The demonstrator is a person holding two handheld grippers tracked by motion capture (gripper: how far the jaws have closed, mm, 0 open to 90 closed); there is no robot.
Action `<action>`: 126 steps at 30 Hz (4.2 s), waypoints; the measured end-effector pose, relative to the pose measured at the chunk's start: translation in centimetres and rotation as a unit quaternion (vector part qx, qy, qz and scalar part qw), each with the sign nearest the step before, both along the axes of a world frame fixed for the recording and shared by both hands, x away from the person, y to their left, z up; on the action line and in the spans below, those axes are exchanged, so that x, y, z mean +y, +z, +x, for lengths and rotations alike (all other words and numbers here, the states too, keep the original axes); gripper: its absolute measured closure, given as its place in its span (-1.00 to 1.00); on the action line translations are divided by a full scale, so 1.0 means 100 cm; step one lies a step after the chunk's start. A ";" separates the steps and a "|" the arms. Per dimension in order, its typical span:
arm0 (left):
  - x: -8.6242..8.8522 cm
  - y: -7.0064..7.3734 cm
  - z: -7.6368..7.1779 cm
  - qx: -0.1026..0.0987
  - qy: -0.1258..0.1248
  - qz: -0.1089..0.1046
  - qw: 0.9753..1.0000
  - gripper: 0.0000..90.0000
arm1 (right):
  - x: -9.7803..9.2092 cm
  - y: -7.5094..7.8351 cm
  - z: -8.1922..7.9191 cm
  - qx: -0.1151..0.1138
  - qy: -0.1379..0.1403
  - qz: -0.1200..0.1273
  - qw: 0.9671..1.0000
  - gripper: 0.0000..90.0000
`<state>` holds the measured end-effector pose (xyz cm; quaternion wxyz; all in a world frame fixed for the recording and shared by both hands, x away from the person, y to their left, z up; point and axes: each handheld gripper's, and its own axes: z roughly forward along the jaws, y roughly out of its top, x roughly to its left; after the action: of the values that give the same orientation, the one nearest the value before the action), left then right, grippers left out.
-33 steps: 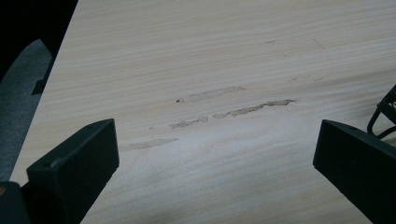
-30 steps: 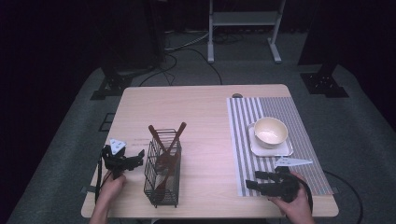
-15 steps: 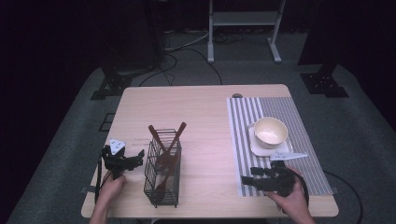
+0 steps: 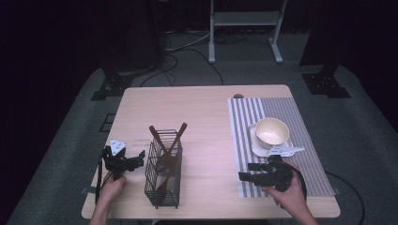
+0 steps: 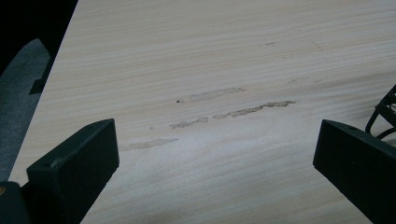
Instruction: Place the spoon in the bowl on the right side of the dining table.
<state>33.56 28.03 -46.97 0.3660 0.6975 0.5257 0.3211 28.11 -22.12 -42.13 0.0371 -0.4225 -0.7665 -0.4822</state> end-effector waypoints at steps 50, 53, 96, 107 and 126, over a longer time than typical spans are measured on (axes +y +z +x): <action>-0.001 0.000 0.000 0.000 -0.002 0.001 1.000 -1.00 | 0.050 0.044 0.044 -0.004 0.045 -0.001 0.999 -0.37; -0.001 0.000 0.000 0.000 -0.003 0.002 1.000 -1.00 | 0.052 0.045 0.046 -0.004 0.046 -0.002 0.999 -0.37; -0.001 0.000 0.000 0.001 -0.003 -0.001 1.000 -1.00 | 0.093 0.061 0.082 0.014 0.072 0.009 0.997 -0.39; -0.001 0.000 0.000 0.000 -0.003 -0.002 1.000 -1.00 | 0.106 0.064 0.091 0.021 0.079 0.008 0.997 -0.39; -0.001 0.000 0.000 0.000 -0.005 -0.001 1.000 -1.00 | 0.125 0.071 0.103 0.021 0.089 0.011 0.996 -0.38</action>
<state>33.58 27.96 -46.98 0.3676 0.6998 0.5230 0.3188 38.39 -9.60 -35.08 0.1002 -0.3626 -0.7947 -0.4764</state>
